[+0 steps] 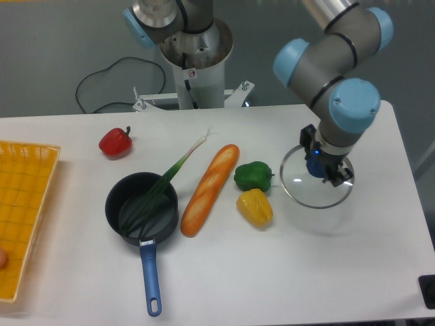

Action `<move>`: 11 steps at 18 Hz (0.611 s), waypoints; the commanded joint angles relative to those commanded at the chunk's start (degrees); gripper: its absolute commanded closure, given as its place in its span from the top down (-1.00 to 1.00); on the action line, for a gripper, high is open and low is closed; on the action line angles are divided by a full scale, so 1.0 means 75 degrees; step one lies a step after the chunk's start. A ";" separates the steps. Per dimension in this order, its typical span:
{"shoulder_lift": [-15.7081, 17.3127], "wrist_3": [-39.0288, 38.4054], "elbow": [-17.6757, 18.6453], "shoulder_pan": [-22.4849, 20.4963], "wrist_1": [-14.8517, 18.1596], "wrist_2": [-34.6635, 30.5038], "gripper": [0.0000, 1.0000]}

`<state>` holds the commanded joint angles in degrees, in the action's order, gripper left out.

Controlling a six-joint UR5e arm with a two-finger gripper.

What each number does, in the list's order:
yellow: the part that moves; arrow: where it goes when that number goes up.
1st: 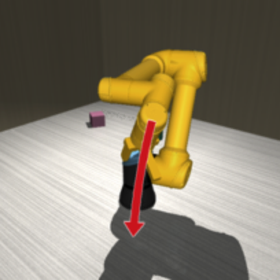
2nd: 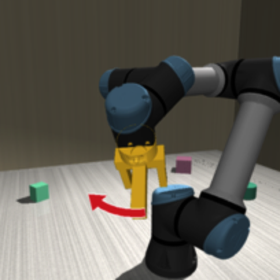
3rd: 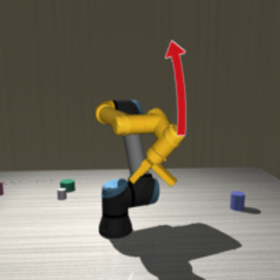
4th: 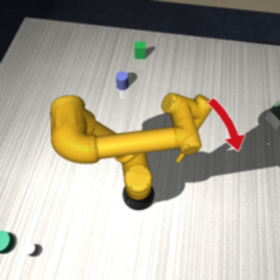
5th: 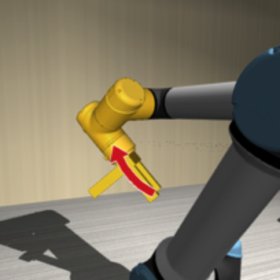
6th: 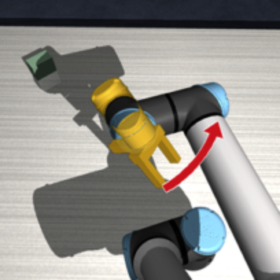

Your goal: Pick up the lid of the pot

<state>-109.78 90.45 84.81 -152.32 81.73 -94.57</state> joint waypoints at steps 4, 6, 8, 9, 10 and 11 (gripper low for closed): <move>0.0153 -0.0540 0.0047 0.0153 0.0083 0.0785 -0.28; 0.0258 -0.0552 0.0105 0.0153 0.0153 0.0797 -0.28; 0.0317 -0.0552 0.0117 0.0153 0.0387 0.0786 -0.28; 0.0364 -0.0552 0.0117 0.0153 0.0434 0.0751 -0.28; 0.0364 -0.0552 0.0152 0.0153 0.0423 0.0739 -0.28; 0.0364 -0.0552 0.0176 0.0153 0.0423 0.0739 -0.28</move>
<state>-107.05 86.31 86.13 -151.17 84.90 -89.03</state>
